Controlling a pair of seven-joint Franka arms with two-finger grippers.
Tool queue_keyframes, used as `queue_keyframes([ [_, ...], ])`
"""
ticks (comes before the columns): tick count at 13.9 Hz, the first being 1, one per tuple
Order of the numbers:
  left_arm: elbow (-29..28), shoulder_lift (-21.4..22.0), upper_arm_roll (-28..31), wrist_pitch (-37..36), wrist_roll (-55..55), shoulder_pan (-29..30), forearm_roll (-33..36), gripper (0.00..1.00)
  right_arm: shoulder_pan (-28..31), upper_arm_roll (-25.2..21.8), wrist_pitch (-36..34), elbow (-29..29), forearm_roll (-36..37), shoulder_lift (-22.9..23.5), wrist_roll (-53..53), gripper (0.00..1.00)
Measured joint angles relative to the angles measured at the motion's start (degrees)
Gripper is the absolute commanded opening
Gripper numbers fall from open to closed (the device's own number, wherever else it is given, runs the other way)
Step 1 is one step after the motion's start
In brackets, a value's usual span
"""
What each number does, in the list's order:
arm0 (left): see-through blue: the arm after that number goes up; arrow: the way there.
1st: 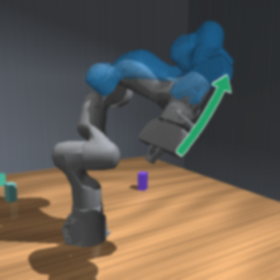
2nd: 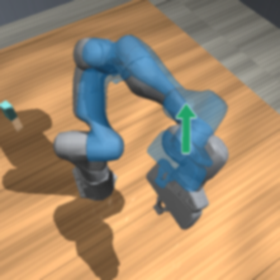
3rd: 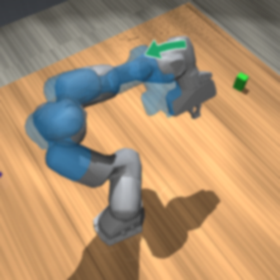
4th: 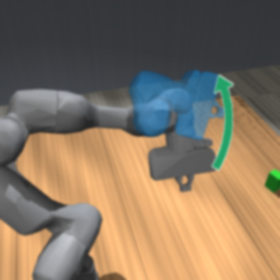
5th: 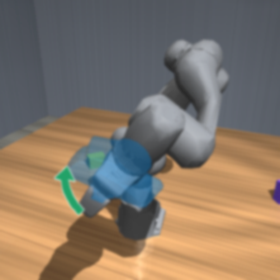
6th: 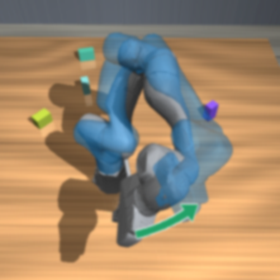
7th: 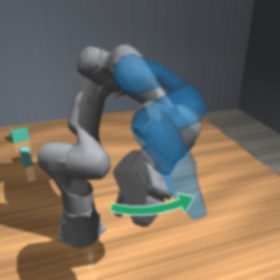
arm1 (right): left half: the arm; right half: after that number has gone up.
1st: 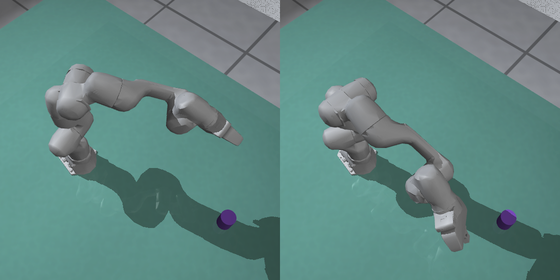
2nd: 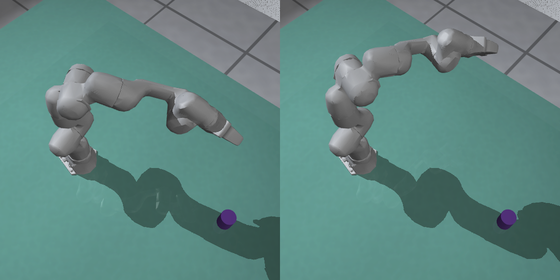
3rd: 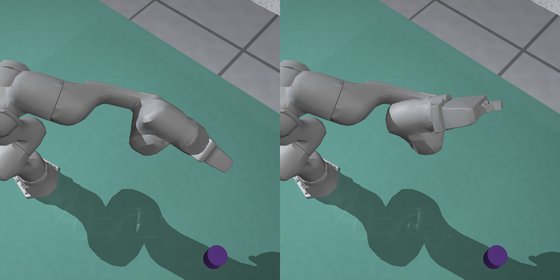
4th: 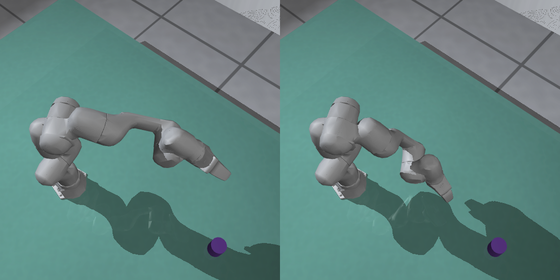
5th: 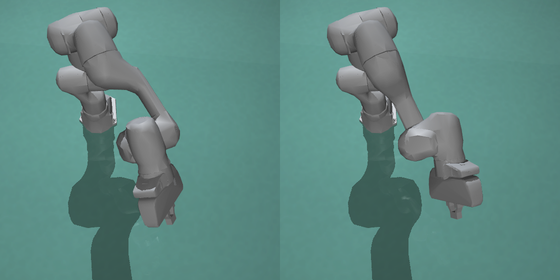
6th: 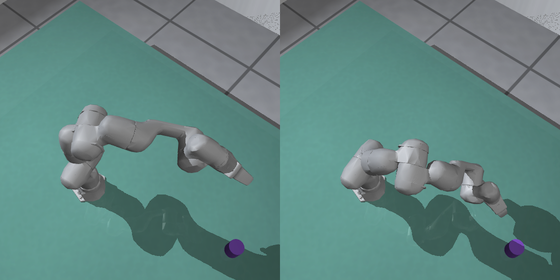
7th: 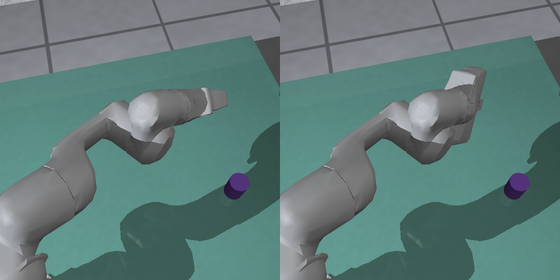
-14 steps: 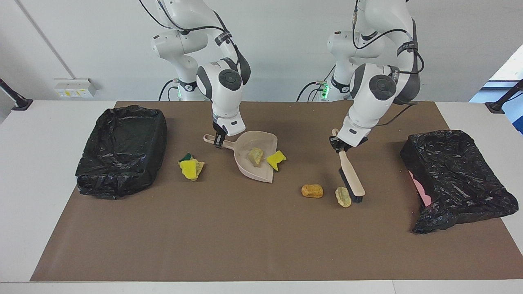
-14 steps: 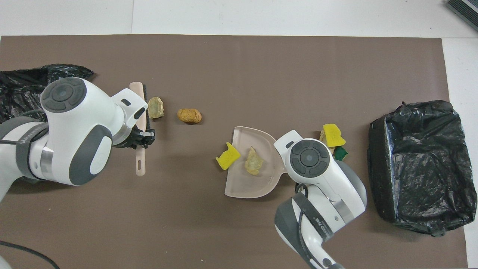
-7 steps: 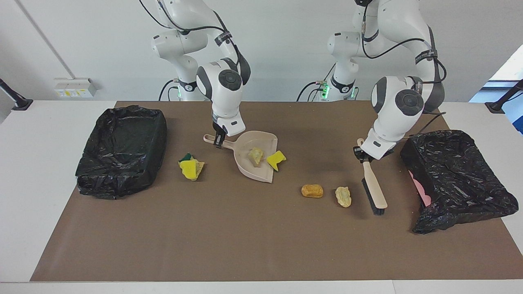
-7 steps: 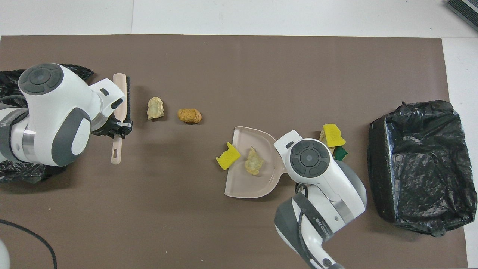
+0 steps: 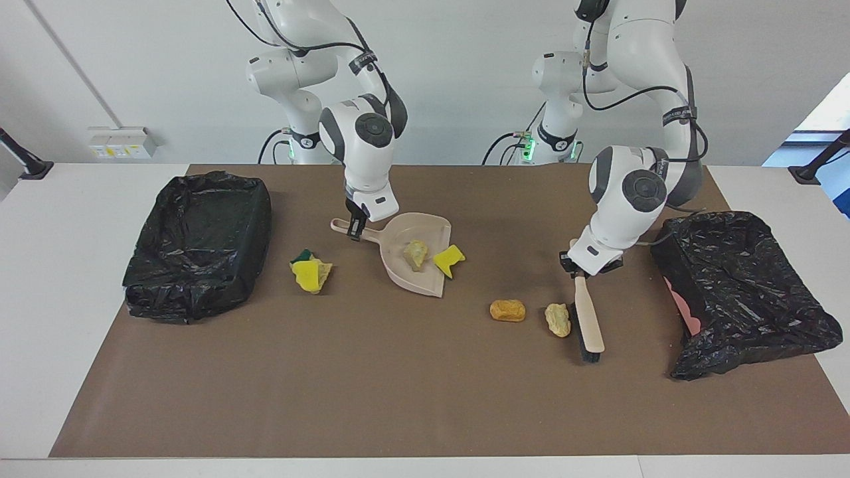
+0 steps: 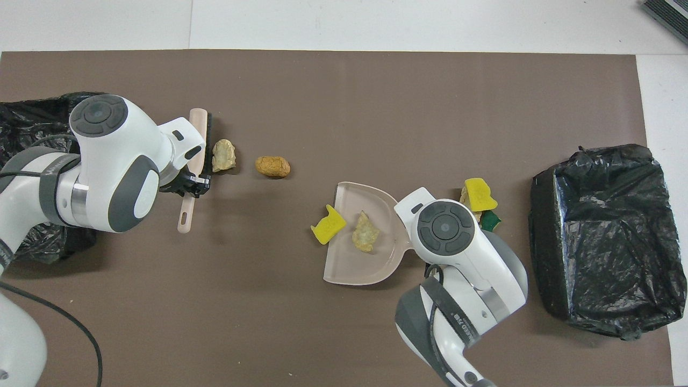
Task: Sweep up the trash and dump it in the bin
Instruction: 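Move the brush with the left gripper behind the far tan trash pieces, then sweep the tan trash pieces into the dustpan with the left gripper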
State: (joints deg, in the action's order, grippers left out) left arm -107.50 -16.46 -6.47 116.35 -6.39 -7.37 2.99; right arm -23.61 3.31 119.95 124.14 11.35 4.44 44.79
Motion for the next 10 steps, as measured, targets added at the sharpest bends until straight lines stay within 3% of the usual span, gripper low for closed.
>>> queue_keyframes([
  [3, -0.03, -0.66, -0.45, -0.16, 1.02, -3.04, -1.3, 0.0, 0.0, 0.0, 0.0, 0.0, 0.0, 0.0, 0.0, 0.0],
  [10, -1.73, 0.69, -1.06, -0.39, 2.4, -17.64, -9.02, 0.0, 0.06, 0.0, 0.0, 0.07, 0.0, 0.0, 0.0, 0.0],
])
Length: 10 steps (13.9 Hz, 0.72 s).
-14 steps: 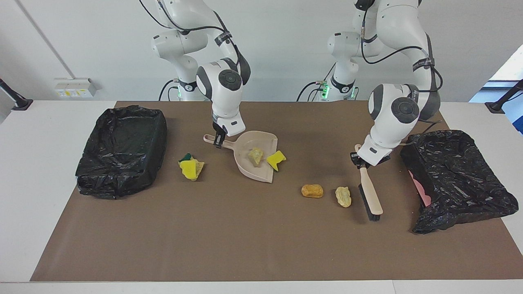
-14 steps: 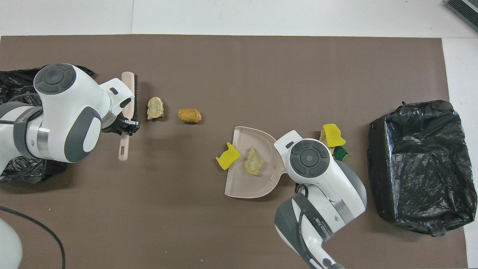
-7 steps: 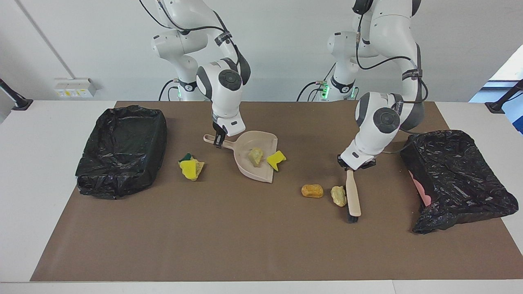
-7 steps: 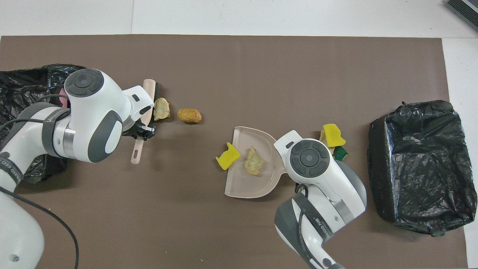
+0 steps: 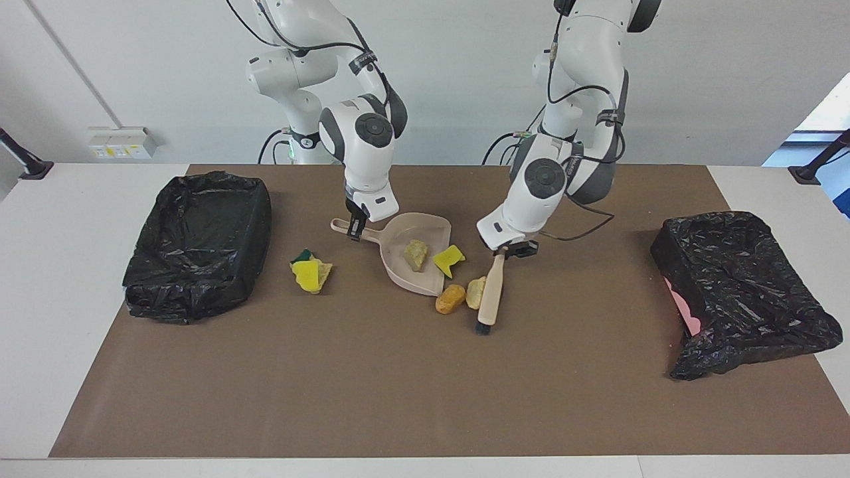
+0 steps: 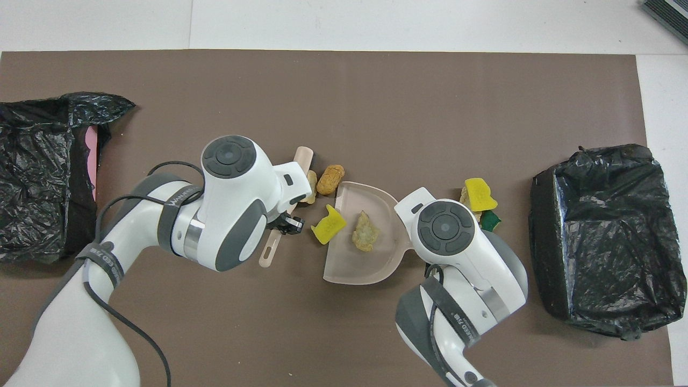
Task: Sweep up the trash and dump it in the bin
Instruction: 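Sweep the tan trash pieces into the dustpan with the left gripper, then carry the loaded dustpan with the right gripper to the black bag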
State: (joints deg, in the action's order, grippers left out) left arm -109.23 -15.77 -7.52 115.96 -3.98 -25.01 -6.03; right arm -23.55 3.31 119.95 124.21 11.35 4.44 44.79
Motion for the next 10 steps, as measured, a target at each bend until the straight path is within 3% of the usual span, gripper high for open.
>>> queue_keyframes([
  [5, -2.42, 3.29, -0.08, -2.48, -0.2, -9.42, -3.65, 0.0, 0.05, 0.0, 0.0, 0.06, 0.0, 0.0, 0.0, 0.0],
  [10, -2.3, 7.02, 1.04, -7.11, -1.88, -10.11, -5.04, 0.0, 0.05, 0.0, 0.0, 0.07, 0.0, 0.0, 0.0, 0.0],
])
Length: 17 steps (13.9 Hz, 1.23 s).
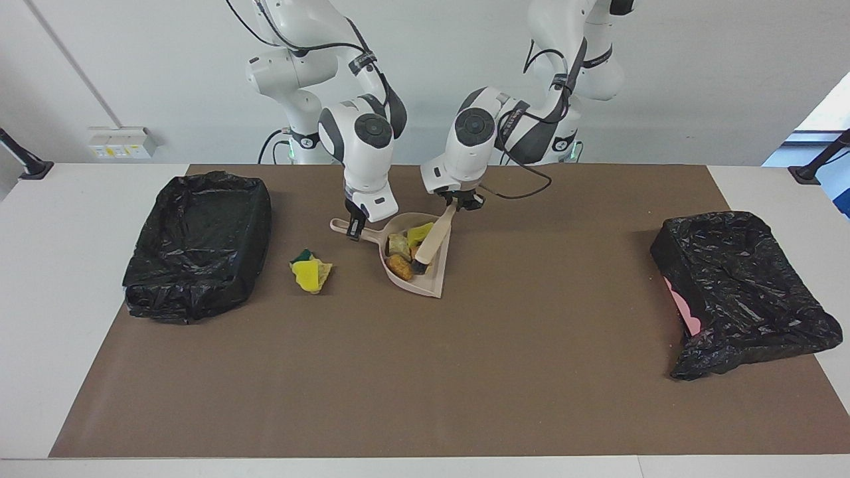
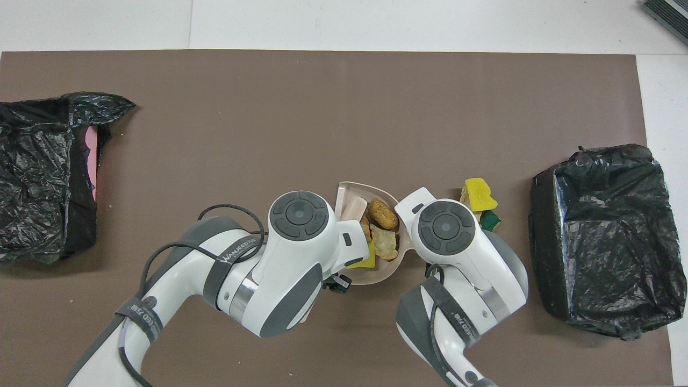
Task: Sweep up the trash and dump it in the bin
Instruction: 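Carry the loaded dustpan with the right gripper to the black bag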
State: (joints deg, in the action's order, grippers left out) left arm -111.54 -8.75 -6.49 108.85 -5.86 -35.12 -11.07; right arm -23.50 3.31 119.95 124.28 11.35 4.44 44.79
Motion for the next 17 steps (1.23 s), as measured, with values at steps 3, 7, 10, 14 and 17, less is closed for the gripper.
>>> queue_keyframes([
  [3, 0.91, 1.73, 0.78, -0.3, -7.5, 0.77, -0.09, 0.0, 0.0, 0.0, 0.0, 0.0, 0.0, 0.0, 0.0, 0.0],
  [7, 0.89, 1.96, 0.72, -0.31, -21.66, 1.09, -0.1, 0.0, 0.2, 0.0, 0.0, -0.05, 0.0, 0.0, 0.0, 0.0],
  [10, -1.16, 2.68, 0.63, -0.47, -27.73, 1.08, -0.1, 0.0, 2.54, -0.03, -0.02, -0.73, 0.0, -0.21, 1.61, 0.0],
  [14, -8.47, 7.02, -0.23, -0.28, -31.25, 0.06, -2.26, 0.0, 11.69, -0.44, -4.63, -3.02, 0.0, -4.41, 12.99, 0.0],
  [17, -15.57, 11.9, -0.56, 4.09, -38.37, -6.72, -4.43, 0.0, 19.31, -0.97, -10.06, -5.09, -0.23, -10.14, 21.48, 0.0],
])
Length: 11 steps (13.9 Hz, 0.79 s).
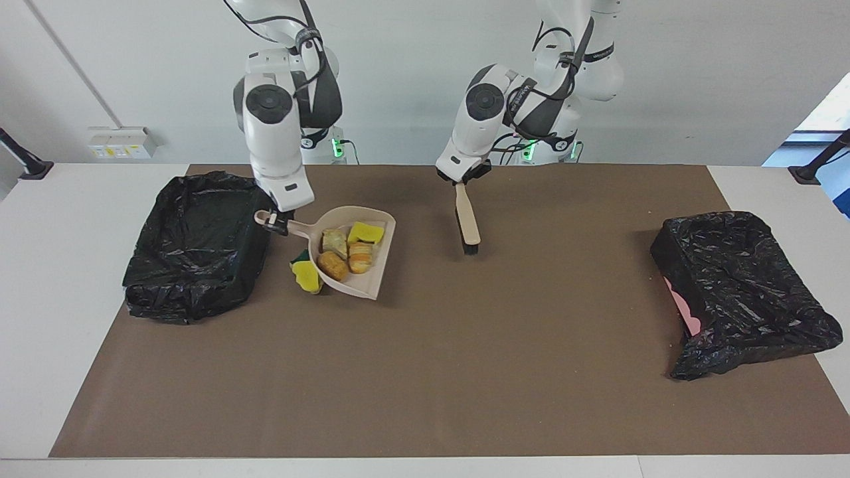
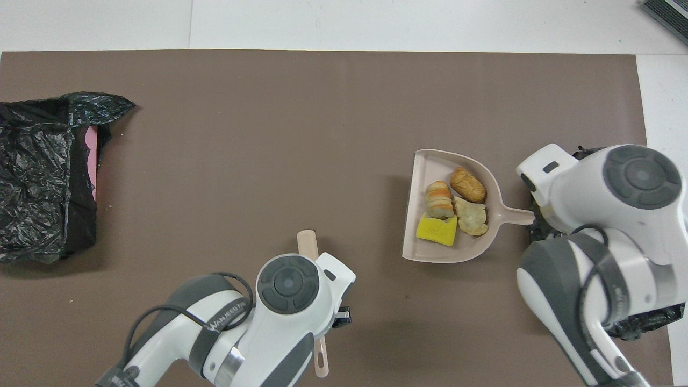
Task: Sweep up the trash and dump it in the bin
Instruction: 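Carry the loaded dustpan with the right gripper to the black bag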
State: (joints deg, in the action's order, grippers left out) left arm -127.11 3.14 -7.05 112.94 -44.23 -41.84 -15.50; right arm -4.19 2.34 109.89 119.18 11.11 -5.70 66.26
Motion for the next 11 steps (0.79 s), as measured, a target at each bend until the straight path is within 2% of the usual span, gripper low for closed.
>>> queue_keyframes([
  [2, -5.74, 3.13, -0.35, 4.75, -5.59, -7.6, -0.16, 0.0, 5.37, -1.06, -3.11, -0.4, -0.29, -4.12, 5.15, 0.0],
  [4, -10.0, 4.36, -0.54, 9.62, -10.08, -13.28, -0.19, 0.0, 8.7, -4.8, -5.12, -0.41, -0.65, -6.94, 10.79, 0.0],
  [7, -12.96, 4.56, -0.53, 11.16, -12.39, -17.37, -0.2, 0.0, 11.83, -11.54, -5.46, -0.37, 0.54, -8.13, 19.76, 0.0],
  [9, -13.72, 4.37, -0.49, 11.19, -12.61, -17.95, -0.45, 0.0, 14.19, -12.59, -5.41, -0.28, 5.73, -8.13, 24.29, 0.0],
  [10, -13.7, 4.36, -0.32, 11.2, -12.61, -17.94, -1.49, 0.08, 14.84, -12.73, -5.13, -0.14, 8.42, -8.12, 26.25, 0.0],
  [11, -13.7, 4.36, -0.14, 11.21, -12.6, -17.92, -2.61, 0.38, 15.26, -12.76, -4.18, 0.17, 10.8, -8.12, 28.06, 0.0],
])
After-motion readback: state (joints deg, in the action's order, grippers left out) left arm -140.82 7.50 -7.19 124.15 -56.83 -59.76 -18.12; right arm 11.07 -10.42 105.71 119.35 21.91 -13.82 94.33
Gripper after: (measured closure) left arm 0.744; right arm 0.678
